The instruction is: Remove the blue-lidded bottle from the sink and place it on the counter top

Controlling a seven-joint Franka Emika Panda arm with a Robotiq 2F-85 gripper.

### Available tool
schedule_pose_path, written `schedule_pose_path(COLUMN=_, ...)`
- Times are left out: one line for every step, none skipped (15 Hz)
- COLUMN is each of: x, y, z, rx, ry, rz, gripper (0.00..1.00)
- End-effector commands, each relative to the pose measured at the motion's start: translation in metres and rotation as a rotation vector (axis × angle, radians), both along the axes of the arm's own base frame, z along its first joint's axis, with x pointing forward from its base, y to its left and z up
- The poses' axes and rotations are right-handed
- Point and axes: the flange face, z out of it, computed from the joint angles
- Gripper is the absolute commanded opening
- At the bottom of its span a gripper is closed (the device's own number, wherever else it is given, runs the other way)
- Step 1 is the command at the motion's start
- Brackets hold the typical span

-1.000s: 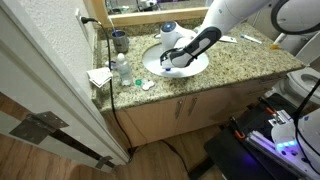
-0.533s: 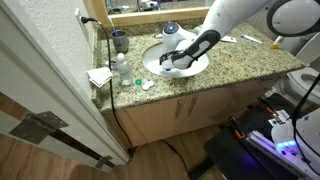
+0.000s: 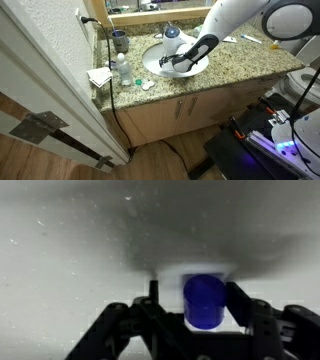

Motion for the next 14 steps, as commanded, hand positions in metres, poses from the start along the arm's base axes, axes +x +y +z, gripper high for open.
schedule_pose_path(x=0.003, y=-0.001, z=0.000, rx=0.009, ry=-0.011, rz=0.030, gripper=0.38)
schedule_pose_path(x=0.003, y=-0.001, z=0.001, rx=0.010, ry=-0.014, rz=0.032, gripper=0.32)
schedule_pose_path(x=0.004, y=-0.001, z=0.002, rx=0.011, ry=-0.017, rz=0.033, gripper=0.25)
schedule_pose_path(x=0.004, y=0.000, z=0.003, rx=0.013, ry=-0.020, rz=0.034, gripper=0.19)
schedule_pose_path(x=0.003, y=0.000, z=0.005, rx=0.017, ry=-0.025, rz=0.033, gripper=0.14)
schedule_pose_path(x=0.004, y=0.000, z=0.010, rx=0.024, ry=-0.034, rz=0.033, gripper=0.14)
schedule_pose_path(x=0.003, y=0.001, z=0.016, rx=0.038, ry=-0.043, rz=0.036, gripper=0.14)
schedule_pose_path(x=0.004, y=0.002, z=0.021, rx=0.046, ry=-0.052, rz=0.039, gripper=0.14)
schedule_pose_path(x=0.003, y=0.003, z=0.026, rx=0.060, ry=-0.052, rz=0.041, gripper=0.14)
schedule_pose_path(x=0.000, y=0.005, z=0.034, rx=0.077, ry=-0.044, rz=0.043, gripper=0.14)
schedule_pose_path(x=-0.003, y=0.008, z=0.044, rx=0.102, ry=-0.034, rz=0.052, gripper=0.14)
schedule_pose_path(x=-0.009, y=0.012, z=0.057, rx=0.148, ry=-0.013, rz=0.051, gripper=0.14)
schedule_pose_path(x=-0.014, y=0.015, z=0.072, rx=0.196, ry=-0.001, rz=0.051, gripper=0.14)
schedule_pose_path(x=-0.020, y=0.018, z=0.088, rx=0.253, ry=0.008, rz=0.052, gripper=0.14)
